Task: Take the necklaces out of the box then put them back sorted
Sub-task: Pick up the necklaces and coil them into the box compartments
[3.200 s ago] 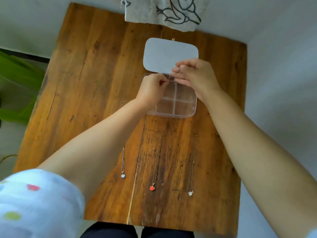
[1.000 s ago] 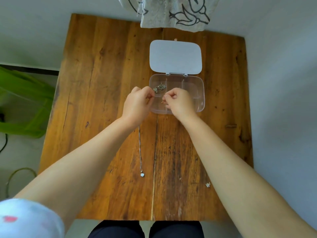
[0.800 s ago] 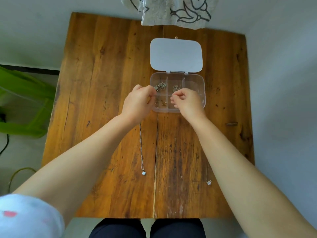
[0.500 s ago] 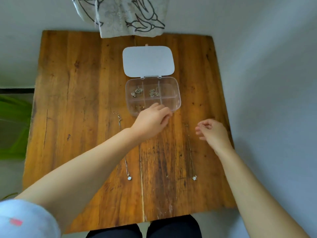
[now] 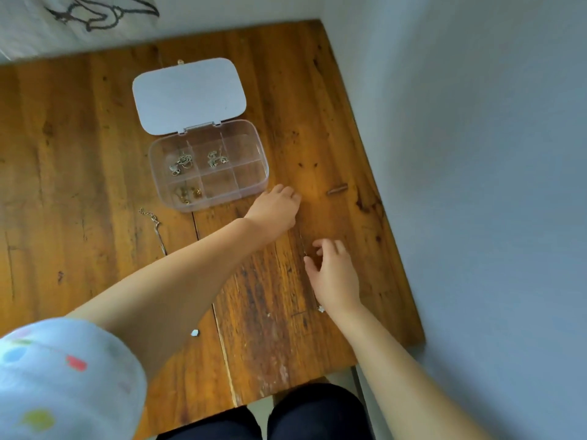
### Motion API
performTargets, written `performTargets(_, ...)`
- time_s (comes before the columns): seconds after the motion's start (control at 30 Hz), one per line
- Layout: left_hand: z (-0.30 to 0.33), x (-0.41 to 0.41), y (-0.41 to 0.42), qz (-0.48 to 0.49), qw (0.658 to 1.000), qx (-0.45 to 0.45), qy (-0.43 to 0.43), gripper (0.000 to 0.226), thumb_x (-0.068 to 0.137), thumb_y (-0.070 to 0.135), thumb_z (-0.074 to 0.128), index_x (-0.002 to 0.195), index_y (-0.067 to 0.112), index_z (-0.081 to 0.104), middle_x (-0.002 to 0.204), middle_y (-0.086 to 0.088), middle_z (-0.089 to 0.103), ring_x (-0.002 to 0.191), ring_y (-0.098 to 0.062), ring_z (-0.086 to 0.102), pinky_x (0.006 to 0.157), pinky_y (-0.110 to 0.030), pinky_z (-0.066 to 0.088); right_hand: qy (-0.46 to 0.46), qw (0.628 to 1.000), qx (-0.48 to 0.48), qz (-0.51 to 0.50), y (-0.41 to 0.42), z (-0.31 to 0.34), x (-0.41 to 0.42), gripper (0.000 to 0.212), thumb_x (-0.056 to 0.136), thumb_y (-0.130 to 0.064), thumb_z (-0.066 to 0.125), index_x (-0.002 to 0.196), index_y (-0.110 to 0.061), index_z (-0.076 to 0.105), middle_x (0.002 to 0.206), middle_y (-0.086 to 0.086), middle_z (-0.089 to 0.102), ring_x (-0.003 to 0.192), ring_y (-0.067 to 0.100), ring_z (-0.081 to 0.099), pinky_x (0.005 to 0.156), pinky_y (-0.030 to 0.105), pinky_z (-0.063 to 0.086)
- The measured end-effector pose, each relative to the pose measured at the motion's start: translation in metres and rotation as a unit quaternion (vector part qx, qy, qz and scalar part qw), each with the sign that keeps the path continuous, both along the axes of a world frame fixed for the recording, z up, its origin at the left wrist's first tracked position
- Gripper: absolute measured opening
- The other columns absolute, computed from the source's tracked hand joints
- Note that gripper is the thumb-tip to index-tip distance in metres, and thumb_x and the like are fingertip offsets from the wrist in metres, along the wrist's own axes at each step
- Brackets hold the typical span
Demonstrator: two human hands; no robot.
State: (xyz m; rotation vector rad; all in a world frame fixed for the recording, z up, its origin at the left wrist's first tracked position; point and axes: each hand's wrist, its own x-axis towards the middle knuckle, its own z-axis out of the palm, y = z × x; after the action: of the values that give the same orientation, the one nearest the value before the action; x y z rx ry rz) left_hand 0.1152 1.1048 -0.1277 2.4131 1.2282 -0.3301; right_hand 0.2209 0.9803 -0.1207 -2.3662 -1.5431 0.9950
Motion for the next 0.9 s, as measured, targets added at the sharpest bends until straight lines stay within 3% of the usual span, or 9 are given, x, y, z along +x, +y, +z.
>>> performTargets(0.13, 0.014, -0.011, -0.006, 0.062, 0.982, -0.069, -0.166, 0.002, 0.084, 0.014, 0.051, 0.084, 0.013, 0.05, 0.091, -0.004, 0.053, 0.092, -0.021, 0.05, 0.069, -0.026, 0.038, 0.099, 0.993, 0.057, 0.003, 0.016, 0.004, 0.001, 0.051, 0.091, -0.025, 0.058, 0.137, -0.015, 0.04, 0.137, 0.004, 0.048, 0.126, 0.017, 0.045, 0.096, 0.025, 0.042)
performTargets(0.2, 0.028, -0.019, -0.013, 0.095, 0.965, -0.074, -0.234, 0.004, 0.083, 0.013, 0.054, 0.081, 0.012, 0.05, 0.087, -0.001, 0.052, 0.082, -0.016, 0.048, 0.066, -0.023, 0.037, 0.183, 0.982, 0.044, 0.018, 0.023, 0.007, 0.001, 0.042, 0.091, -0.022, 0.059, 0.131, -0.016, 0.047, 0.125, 0.002, 0.059, 0.116, 0.016, 0.054, 0.097, 0.03, 0.047)
performTargets(0.27, 0.039, -0.03, -0.016, 0.14, 0.95, -0.07, -0.27, 0.004, 0.082, 0.011, 0.056, 0.081, 0.011, 0.052, 0.085, -0.001, 0.052, 0.077, -0.015, 0.047, 0.064, -0.023, 0.039, 0.218, 0.976, 0.005, 0.022, 0.026, 0.011, -0.001, 0.022, 0.093, -0.021, 0.056, 0.114, -0.017, 0.059, 0.1, -0.003, 0.067, 0.093, 0.019, 0.064, 0.085, 0.038, 0.055)
performTargets(0.37, 0.049, -0.06, -0.013, 0.229, 0.928, -0.061, -0.289, 0.008, 0.081, 0.006, 0.056, 0.08, 0.011, 0.051, 0.083, -0.001, 0.052, 0.073, -0.015, 0.046, 0.061, -0.015, 0.036, 0.226, 0.974, -0.002, -0.001, 0.021, 0.016, 0.0, 0.011, 0.094, -0.022, 0.054, 0.097, -0.02, 0.063, 0.083, -0.011, 0.066, 0.078, 0.022, 0.065, 0.066, 0.031, 0.055)
performTargets(0.47, 0.054, -0.092, -0.009, 0.332, 0.892, -0.049, -0.302, 0.003, 0.083, 0.005, 0.055, 0.084, 0.008, 0.054, 0.081, -0.001, 0.055, 0.07, -0.013, 0.049, 0.06, -0.013, 0.037, 0.209, 0.977, 0.037, -0.017, 0.022, 0.028, 0.003, 0.011, 0.095, -0.02, 0.052, 0.098, -0.019, 0.063, 0.088, -0.011, 0.067, 0.086, 0.003, 0.064, 0.075, 0.015, 0.049)
performTargets(0.57, 0.057, -0.112, -0.01, 0.39, 0.864, -0.056, -0.314, 0.004, 0.085, 0.007, 0.052, 0.083, 0.01, 0.053, 0.075, 0.003, 0.054, 0.065, -0.008, 0.048, 0.057, -0.015, 0.038, 0.184, 0.981, 0.06, -0.034, 0.037, 0.045, 0.001, 0.013, 0.095, -0.023, 0.052, 0.101, -0.02, 0.063, 0.093, -0.012, 0.065, 0.085, -0.005, 0.059, 0.068, 0.006, 0.041)
performTargets(0.63, 0.058, -0.119, -0.01, 0.417, 0.846, -0.049, -0.327, 0.005, 0.085, 0.008, 0.051, 0.081, 0.011, 0.053, 0.073, 0.003, 0.054, 0.063, -0.008, 0.047, 0.054, -0.012, 0.038, 0.182, 0.98, 0.074, -0.039, 0.053, 0.053, -0.005, 0.015, 0.095, -0.023, 0.052, 0.103, -0.019, 0.063, 0.095, -0.011, 0.064, 0.083, -0.006, 0.057, 0.07, 0.007, 0.043)
performTargets(0.73, 0.058, -0.125, -0.001, 0.454, 0.816, -0.045, -0.355, 0.006, 0.084, 0.009, 0.05, 0.081, 0.012, 0.054, 0.076, -0.003, 0.059, 0.064, -0.01, 0.049, 0.054, -0.012, 0.039, 0.246, 0.961, 0.101, -0.073, 0.083, 0.063, -0.023, 0.011, 0.095, -0.019, 0.052, 0.098, -0.017, 0.063, 0.101, -0.002, 0.069, 0.094, 0.007, 0.066, 0.087, 0.028, 0.055)
performTargets(0.9, 0.049, -0.117, 0.02, 0.446, 0.822, -0.061, -0.349, 0.007, 0.083, 0.011, 0.052, 0.087, 0.011, 0.058, 0.086, -0.01, 0.066, 0.078, -0.022, 0.061, 0.068, -0.03, 0.05, 0.297, 0.948, 0.105, -0.047, 0.13, 0.067, -0.071, 0.009, 0.095, -0.014, 0.051, 0.092, -0.018, 0.059, 0.098, 0.004, 0.07, 0.093, 0.014, 0.069, 0.085, 0.03, 0.057)
